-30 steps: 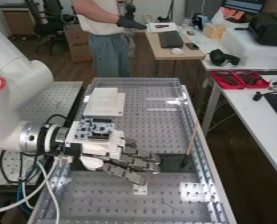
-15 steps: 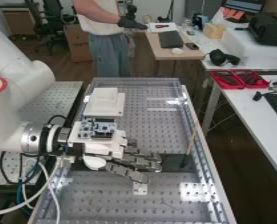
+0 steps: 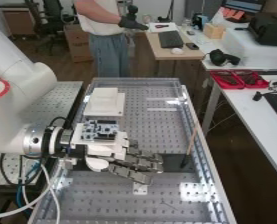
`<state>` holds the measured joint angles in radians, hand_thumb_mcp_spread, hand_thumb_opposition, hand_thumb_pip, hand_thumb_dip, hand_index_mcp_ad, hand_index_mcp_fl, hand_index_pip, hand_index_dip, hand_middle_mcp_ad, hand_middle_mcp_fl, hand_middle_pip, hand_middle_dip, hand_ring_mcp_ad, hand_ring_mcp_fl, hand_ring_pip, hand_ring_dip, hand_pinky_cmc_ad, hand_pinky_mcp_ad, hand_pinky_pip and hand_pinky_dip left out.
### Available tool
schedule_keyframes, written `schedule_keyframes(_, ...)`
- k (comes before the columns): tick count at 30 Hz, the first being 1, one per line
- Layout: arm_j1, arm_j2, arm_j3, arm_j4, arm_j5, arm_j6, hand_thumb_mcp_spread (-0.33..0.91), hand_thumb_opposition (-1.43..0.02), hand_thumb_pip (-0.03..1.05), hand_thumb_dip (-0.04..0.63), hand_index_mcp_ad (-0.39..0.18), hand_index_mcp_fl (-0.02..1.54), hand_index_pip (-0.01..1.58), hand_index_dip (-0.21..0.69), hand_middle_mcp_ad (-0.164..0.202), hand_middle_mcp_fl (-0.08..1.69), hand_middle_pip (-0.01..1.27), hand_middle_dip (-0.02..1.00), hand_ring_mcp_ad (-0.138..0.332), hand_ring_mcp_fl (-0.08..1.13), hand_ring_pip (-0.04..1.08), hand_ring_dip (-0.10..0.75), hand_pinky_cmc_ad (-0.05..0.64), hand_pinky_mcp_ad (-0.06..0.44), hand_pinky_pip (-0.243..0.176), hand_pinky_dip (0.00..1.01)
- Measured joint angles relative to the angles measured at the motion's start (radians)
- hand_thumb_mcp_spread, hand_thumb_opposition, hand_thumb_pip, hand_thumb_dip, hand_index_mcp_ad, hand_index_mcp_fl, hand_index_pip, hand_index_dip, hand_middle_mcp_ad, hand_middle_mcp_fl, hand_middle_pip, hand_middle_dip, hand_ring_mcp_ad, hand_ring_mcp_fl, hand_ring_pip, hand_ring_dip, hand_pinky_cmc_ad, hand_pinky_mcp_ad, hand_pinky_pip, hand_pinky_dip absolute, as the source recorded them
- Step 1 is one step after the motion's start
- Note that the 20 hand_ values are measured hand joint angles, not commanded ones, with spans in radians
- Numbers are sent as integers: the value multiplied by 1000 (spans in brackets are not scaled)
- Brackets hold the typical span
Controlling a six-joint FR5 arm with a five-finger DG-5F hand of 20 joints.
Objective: Grab the bearing and place it in the white container
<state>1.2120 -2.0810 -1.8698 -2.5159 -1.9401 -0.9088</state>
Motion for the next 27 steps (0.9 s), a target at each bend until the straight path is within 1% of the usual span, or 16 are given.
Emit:
schedule_keyframes(6, 2, -2, 4, -5, -3, -4, 524, -845, 429, 269, -126, 155, 1319, 408, 75, 7, 147, 138, 124, 0, 87, -7, 347, 234, -105, 141)
schedule_keyframes(7, 3, -2, 5, -6, -3, -5, 524, -848, 429, 269, -126, 173, 1316, 405, 63, 7, 147, 138, 120, 0, 87, -7, 347, 234, -105, 141)
schedule_keyframes(9, 3, -3, 7, -10, -5, -6, 524, -845, 429, 269, -129, 180, 1314, 394, 56, 7, 147, 138, 117, 0, 87, -7, 347, 234, -105, 141)
schedule_keyframes(11, 3, -3, 8, -11, -6, -6, 524, -845, 429, 269, -131, 188, 1316, 391, 56, 9, 147, 138, 117, 0, 87, -7, 347, 234, -105, 141)
schedule_keyframes(18, 4, -7, 9, -19, -8, -8, 524, -845, 431, 269, -127, 211, 1304, 333, 56, 5, 147, 138, 117, 0, 87, -7, 347, 234, -105, 141)
schedule_keyframes(19, 5, -7, 9, -19, -8, -8, 524, -845, 433, 269, -131, 215, 1281, 328, 56, 5, 147, 138, 117, 0, 87, -7, 347, 234, -105, 141)
schedule_keyframes(27, 6, -11, 14, -20, -8, -13, 524, -845, 438, 269, -131, 276, 1248, 314, 56, 5, 147, 138, 115, 0, 87, -7, 347, 234, -105, 141)
